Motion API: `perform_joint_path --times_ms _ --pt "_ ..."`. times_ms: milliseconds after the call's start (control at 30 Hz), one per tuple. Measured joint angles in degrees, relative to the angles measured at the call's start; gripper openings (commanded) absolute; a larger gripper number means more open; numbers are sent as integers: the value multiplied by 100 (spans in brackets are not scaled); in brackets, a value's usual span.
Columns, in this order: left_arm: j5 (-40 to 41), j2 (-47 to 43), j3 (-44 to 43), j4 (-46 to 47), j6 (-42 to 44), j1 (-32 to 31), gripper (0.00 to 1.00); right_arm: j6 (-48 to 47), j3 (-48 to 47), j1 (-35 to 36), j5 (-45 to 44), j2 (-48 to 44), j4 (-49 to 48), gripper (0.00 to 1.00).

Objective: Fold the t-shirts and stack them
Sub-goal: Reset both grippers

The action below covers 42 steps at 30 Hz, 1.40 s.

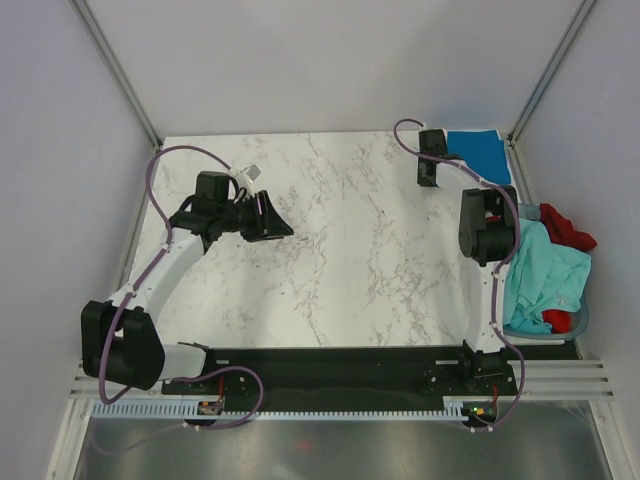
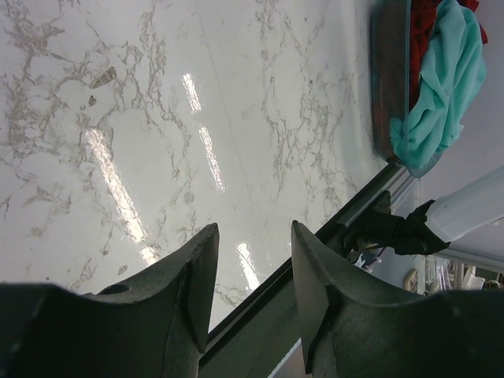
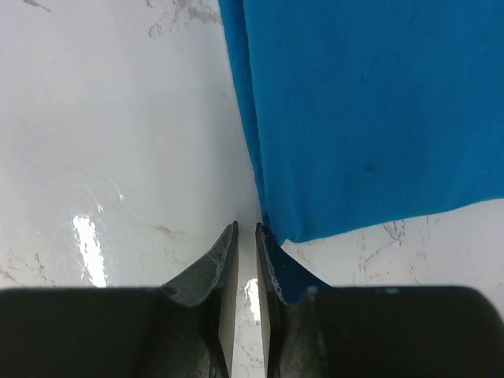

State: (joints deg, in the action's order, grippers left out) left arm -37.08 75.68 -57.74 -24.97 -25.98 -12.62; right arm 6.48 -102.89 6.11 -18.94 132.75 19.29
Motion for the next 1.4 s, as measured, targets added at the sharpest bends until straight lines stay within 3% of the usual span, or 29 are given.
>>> perform_joint_path --times_ms 233,367,433,467,567,600,833,1100,1267,1400 --pt "90 0 -2 -2 0 0 50 149 415 68 358 -444 313 28" --pt "90 -35 -170 -28 0 0 51 518 876 361 855 -1342 723 34" --pt "76 -131 -372 -37 2 0 59 713 1274 619 1176 -2068 817 41" --pt "66 -208 -501 -31 9 0 99 811 1545 765 1357 -2542 809 45" --pt "55 -595 -813 0 79 -4 100 1095 2409 1220 1849 -4026 778 73" --pt "57 -791 -881 13 87 -7 100 1182 2638 1325 1976 -4450 807 98" --pt "55 -2098 -846 127 90 -17 100 1626 3641 1427 2284 -6660 1182 98" --pt "-28 -3117 203 72 -44 -17 100 2055 4568 1414 2044 -8712 1980 98" --pt "-42 -3576 584 55 -111 -17 100 2284 4666 1414 1886 -9492 2197 98" --pt "-52 -3755 702 61 -157 -17 100 2400 4730 1414 1864 -9510 2232 98"
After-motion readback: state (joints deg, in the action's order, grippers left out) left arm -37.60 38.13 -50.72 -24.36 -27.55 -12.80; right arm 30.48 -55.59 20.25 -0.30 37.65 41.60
